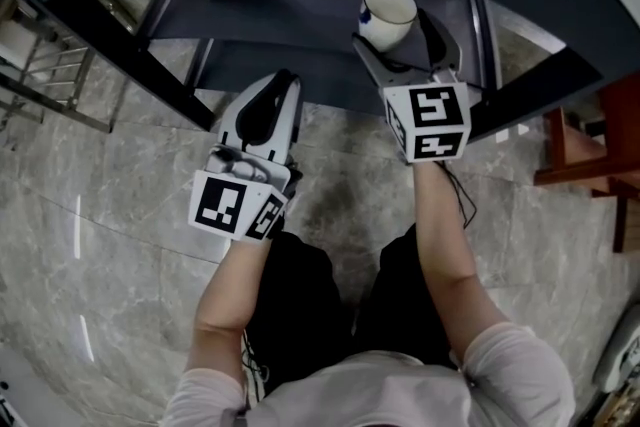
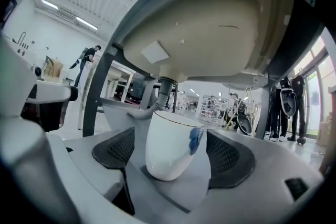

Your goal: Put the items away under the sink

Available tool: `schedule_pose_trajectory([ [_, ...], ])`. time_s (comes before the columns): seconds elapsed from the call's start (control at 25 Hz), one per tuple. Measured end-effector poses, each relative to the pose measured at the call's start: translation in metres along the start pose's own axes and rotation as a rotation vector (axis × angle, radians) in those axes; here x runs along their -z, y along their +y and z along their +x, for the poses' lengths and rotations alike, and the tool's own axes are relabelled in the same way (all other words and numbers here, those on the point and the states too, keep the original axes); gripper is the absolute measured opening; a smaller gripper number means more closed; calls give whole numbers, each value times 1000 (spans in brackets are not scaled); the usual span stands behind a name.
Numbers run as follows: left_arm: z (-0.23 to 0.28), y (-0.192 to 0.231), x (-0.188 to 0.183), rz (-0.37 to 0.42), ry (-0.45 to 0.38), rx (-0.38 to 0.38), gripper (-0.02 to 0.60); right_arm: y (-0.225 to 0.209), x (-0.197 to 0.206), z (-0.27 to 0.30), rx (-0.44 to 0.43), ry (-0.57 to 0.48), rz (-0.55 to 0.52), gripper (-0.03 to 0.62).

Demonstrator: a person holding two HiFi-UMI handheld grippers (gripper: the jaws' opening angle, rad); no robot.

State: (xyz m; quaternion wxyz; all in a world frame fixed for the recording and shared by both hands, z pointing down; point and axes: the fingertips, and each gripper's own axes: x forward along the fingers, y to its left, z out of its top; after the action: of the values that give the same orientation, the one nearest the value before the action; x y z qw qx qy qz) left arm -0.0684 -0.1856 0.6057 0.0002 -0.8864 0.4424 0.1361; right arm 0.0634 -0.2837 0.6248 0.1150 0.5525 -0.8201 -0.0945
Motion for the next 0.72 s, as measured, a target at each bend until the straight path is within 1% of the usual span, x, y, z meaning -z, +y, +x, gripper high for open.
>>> schedule_pose_trajectory([
  [0.12,3,-2,0,6,-9,4,41,1,1,-8,-30,-4,-3,413],
  [0.28,7,0,2,15,3,-4,41,-1,4,-21,-61,-8,-1,411],
  [0.6,13,-10,3,42,10,6,41,6,-2,-54,-110,-87,4,407],
  [0.72,14,-13,3,48,11,8,41,11,-8,-66,-128,-112,-1,387],
])
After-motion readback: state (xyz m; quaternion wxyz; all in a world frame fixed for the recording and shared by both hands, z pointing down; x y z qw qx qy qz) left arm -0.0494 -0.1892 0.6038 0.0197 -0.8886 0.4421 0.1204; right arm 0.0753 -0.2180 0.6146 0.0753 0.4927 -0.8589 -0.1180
